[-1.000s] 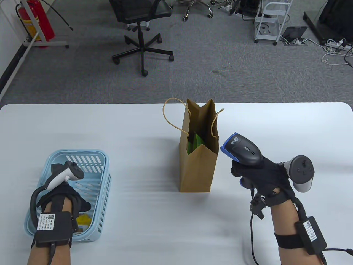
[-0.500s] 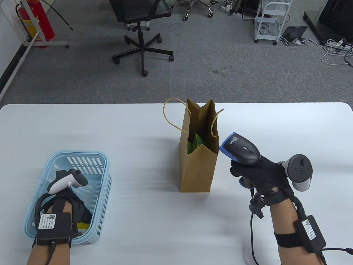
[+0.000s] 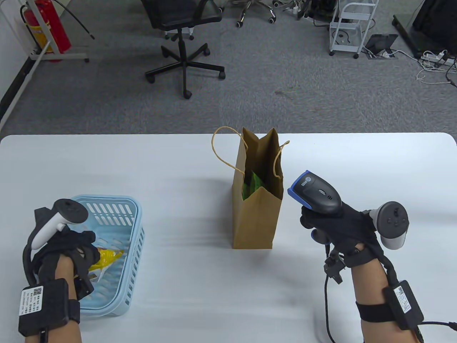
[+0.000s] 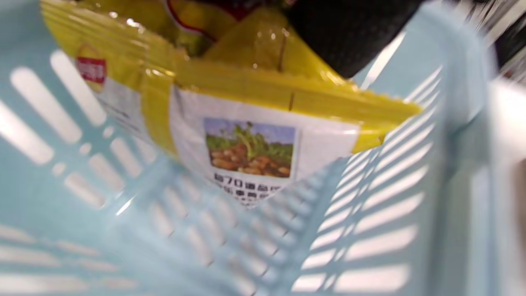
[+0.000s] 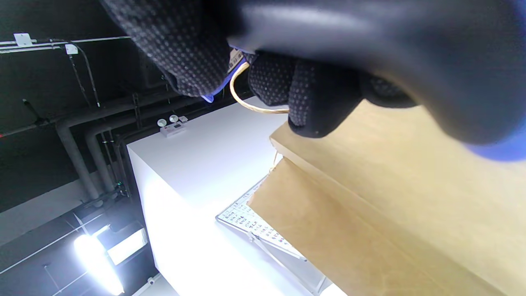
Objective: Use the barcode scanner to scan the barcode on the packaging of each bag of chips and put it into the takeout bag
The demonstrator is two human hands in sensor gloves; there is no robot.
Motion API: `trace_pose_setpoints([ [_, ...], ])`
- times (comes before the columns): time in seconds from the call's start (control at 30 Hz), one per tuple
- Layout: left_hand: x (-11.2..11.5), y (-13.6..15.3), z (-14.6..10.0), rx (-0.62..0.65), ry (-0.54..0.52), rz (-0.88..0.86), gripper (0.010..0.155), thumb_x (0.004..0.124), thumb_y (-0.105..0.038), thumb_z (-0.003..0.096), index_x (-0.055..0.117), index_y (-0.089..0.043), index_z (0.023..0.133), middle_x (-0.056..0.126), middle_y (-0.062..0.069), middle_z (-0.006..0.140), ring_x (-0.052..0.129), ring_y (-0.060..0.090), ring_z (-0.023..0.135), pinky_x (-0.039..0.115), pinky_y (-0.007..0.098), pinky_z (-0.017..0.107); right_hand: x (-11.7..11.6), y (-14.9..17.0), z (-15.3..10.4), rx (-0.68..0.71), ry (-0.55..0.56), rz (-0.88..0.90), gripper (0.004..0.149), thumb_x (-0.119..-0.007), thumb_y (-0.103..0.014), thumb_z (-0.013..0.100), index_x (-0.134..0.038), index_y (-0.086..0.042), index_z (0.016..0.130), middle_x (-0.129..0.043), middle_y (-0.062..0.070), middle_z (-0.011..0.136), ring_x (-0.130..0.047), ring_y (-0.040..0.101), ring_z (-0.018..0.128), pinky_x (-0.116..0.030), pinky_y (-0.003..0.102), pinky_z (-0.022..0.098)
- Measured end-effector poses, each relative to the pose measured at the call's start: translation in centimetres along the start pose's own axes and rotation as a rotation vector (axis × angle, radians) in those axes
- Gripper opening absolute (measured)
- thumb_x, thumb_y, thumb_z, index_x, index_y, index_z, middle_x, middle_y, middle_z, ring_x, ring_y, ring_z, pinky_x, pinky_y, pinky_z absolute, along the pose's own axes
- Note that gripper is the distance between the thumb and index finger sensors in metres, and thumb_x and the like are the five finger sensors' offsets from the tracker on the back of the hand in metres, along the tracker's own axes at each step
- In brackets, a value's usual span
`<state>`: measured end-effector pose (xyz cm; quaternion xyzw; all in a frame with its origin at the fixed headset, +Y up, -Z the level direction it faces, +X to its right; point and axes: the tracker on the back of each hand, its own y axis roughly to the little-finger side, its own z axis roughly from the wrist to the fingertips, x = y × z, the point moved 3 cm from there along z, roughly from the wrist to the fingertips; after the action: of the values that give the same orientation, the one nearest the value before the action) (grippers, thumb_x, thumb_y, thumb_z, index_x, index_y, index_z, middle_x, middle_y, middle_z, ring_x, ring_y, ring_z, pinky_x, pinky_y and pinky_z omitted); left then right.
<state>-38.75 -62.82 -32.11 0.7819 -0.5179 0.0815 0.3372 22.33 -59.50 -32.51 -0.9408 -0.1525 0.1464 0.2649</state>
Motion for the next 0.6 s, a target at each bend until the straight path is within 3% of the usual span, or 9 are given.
trace_pose_setpoints([
  [0.13,-2.7,0.1,-2.9,0.141,-0.139,-0.166,0.070,0.082,-0.024,0.0529,0.052,-0.014,0.115,0.039,0.018,0.117,0.065,0.056,0.097,0.052,0.078,0.070,0.1,-0.6,-0.2,0.020,0.010,0.017,0.057,-0.084,-0.037,0.059,-0.071,0.002,0.099,-0.092,0.017,0.078,-0.106,0.032,0.054,-0.087,0.053,0.043],
  [0.27,-4.8,-0.9,-6.3,0.457,-0.307,-0.368,0.069,0.081,-0.022,0.0531,0.052,-0.013,0.115,0.039,0.019,0.117,0.067,0.056,0.096,0.053,0.077,0.069,0.0,-1.0,-0.3,0.038,0.013,0.038,0.057,-0.084,-0.037,0.059,-0.071,0.001,0.099,-0.092,0.017,0.079,-0.106,0.031,0.054,-0.087,0.053,0.043],
  [0.43,-5.6,-3.1,-9.5,0.829,-0.465,-0.572,0.067,0.078,-0.022,0.0532,0.054,-0.012,0.115,0.040,0.020,0.116,0.069,0.055,0.095,0.057,0.075,0.068,-0.4,-1.2,-0.2,0.049,0.008,0.060,0.056,-0.084,-0.037,0.059,-0.071,0.000,0.098,-0.092,0.018,0.078,-0.107,0.031,0.053,-0.088,0.053,0.042],
  [0.6,-4.8,-6.5,-11.3,1.184,-0.510,-0.784,0.066,0.077,-0.021,0.0531,0.054,-0.013,0.114,0.041,0.019,0.116,0.069,0.055,0.096,0.057,0.075,0.069,-0.6,-2.0,-0.3,0.078,0.007,0.094,0.058,-0.084,-0.037,0.059,-0.071,0.003,0.098,-0.092,0.017,0.078,-0.107,0.031,0.053,-0.088,0.053,0.041],
])
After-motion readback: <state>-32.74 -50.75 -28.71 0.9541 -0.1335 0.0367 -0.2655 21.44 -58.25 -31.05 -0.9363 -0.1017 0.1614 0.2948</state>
